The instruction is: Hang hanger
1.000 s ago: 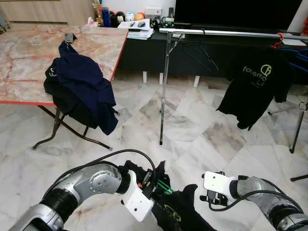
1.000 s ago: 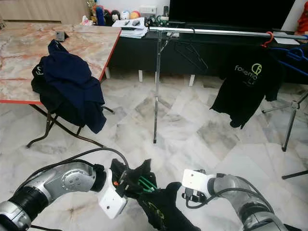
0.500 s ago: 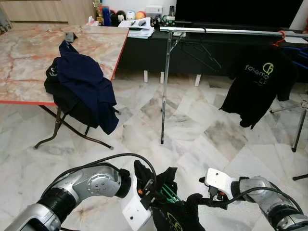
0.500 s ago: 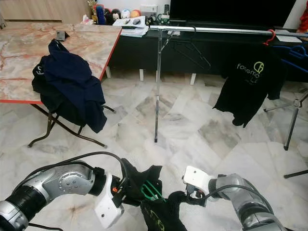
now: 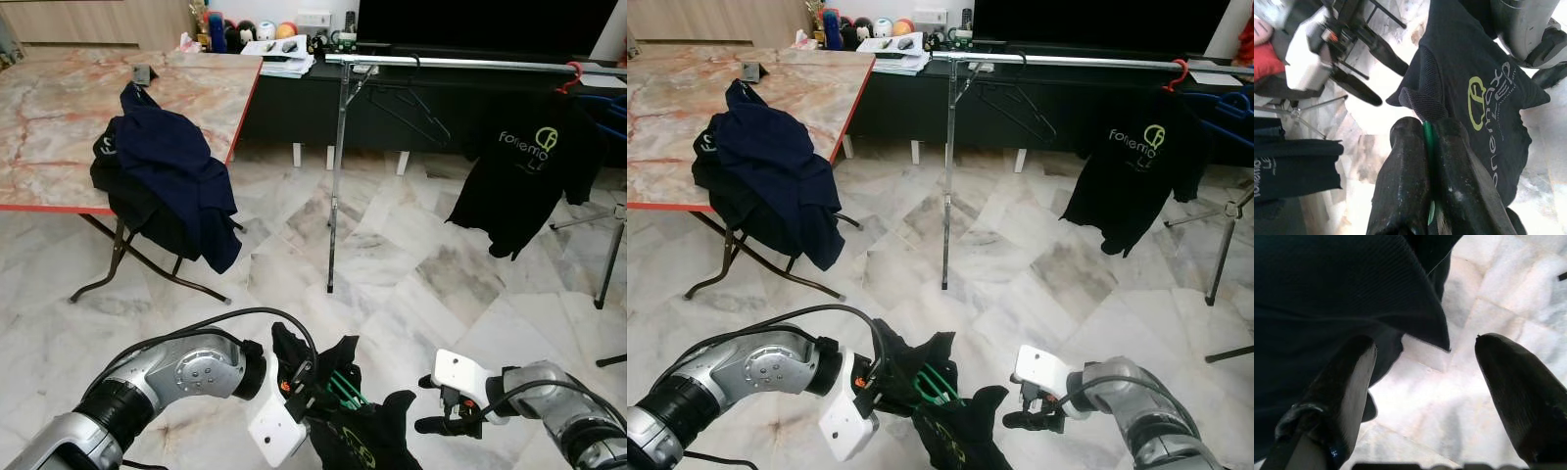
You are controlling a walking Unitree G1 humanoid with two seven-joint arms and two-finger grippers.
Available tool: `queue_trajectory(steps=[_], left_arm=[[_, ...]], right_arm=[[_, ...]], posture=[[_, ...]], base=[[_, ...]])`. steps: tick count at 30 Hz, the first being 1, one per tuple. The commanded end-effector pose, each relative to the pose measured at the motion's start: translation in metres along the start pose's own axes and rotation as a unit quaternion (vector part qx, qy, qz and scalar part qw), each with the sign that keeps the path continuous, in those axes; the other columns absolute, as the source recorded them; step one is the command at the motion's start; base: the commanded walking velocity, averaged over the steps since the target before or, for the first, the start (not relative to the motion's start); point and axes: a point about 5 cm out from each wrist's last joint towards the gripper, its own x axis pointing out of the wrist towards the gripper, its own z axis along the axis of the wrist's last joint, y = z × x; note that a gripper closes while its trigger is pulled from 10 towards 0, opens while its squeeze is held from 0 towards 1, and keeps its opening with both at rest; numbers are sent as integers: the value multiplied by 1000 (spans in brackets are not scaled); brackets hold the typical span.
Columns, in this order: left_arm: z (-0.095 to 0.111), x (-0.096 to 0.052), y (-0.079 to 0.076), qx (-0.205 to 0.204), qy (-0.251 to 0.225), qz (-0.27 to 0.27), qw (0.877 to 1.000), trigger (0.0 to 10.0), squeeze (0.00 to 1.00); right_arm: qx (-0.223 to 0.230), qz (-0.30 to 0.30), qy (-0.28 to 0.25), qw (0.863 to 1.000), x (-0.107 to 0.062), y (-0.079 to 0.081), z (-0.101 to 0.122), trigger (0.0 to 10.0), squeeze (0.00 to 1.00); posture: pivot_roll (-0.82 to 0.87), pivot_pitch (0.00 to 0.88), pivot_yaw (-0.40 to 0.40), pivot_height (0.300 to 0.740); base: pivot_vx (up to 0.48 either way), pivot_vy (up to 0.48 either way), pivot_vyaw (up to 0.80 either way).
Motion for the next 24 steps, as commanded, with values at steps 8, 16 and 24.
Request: queue_trajectory(steps=[8, 16, 24], left_arm=[[10, -3, 9, 30, -28, 2, 999, 10000, 0], [11, -2, 12, 32, -30, 2, 999, 10000, 0], [13, -1, 13, 31, -33, 4, 999, 10000, 0]], right_arm=[[-121, -12, 28, 992, 12, 8, 5, 10000, 0], [-177, -14, 40, 983, 14, 6, 11, 10000, 0], [-204, -29, 34, 978, 17, 7, 16, 980, 0]], posture=[[143, 118, 1, 740], [142, 107, 4, 740], [143, 105, 5, 740]], base=[[0, 0, 0], [0, 0, 0], [0, 0, 0]])
